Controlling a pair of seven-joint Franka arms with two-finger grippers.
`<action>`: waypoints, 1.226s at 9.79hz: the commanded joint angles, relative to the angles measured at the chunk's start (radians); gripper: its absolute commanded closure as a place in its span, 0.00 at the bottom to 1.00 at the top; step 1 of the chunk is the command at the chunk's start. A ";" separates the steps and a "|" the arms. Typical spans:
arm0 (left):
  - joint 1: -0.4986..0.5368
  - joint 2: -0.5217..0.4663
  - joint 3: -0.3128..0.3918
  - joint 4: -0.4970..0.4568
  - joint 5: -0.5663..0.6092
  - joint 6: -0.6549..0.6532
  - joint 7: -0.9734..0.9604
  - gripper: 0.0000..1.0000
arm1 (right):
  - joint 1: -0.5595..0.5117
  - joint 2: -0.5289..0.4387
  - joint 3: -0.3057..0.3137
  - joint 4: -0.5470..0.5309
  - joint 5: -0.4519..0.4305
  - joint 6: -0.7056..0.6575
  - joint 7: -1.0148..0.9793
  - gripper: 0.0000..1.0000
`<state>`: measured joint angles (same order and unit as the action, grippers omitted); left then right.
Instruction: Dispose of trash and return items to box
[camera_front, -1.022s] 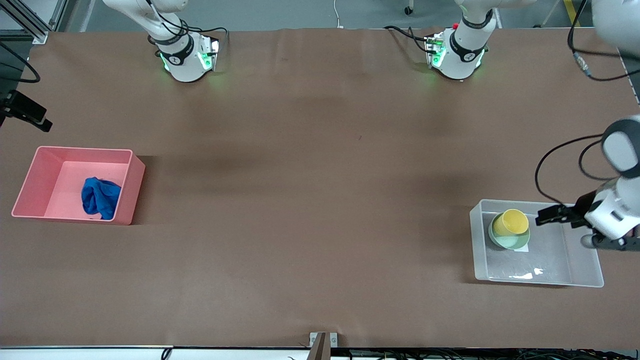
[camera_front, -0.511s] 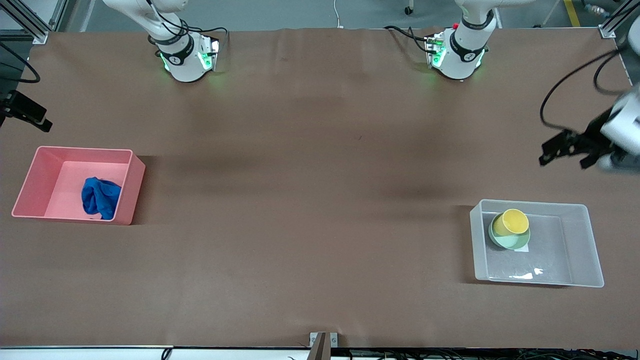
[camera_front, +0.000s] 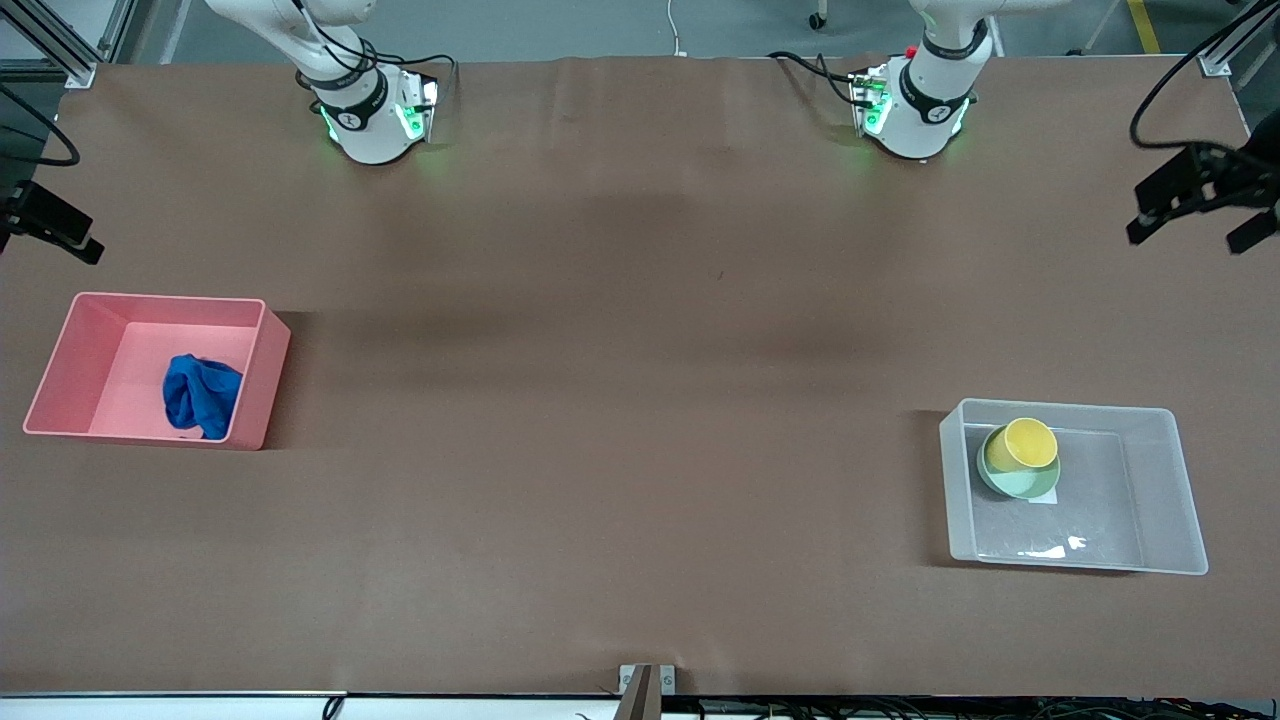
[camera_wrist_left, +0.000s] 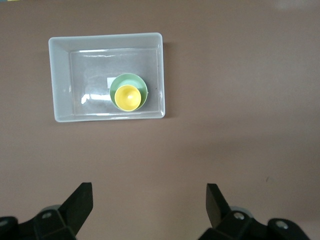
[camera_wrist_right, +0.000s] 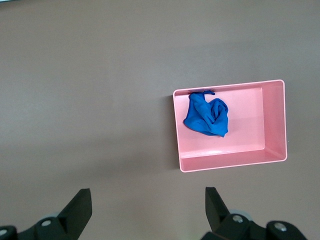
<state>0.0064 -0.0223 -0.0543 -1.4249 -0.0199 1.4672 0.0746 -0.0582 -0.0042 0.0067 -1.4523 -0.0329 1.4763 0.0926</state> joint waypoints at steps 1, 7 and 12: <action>-0.016 0.052 -0.001 0.047 0.017 -0.065 -0.057 0.00 | -0.009 0.001 0.006 0.007 0.007 -0.001 -0.008 0.00; -0.036 0.039 0.001 -0.008 -0.009 -0.051 -0.145 0.00 | -0.011 0.001 0.006 0.007 0.007 -0.001 -0.008 0.00; -0.055 0.032 0.039 -0.025 -0.017 -0.047 -0.127 0.00 | -0.009 0.001 0.006 0.007 0.007 -0.001 -0.010 0.00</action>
<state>-0.0346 0.0109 -0.0285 -1.4137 -0.0453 1.4192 -0.0597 -0.0582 -0.0042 0.0067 -1.4523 -0.0328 1.4764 0.0926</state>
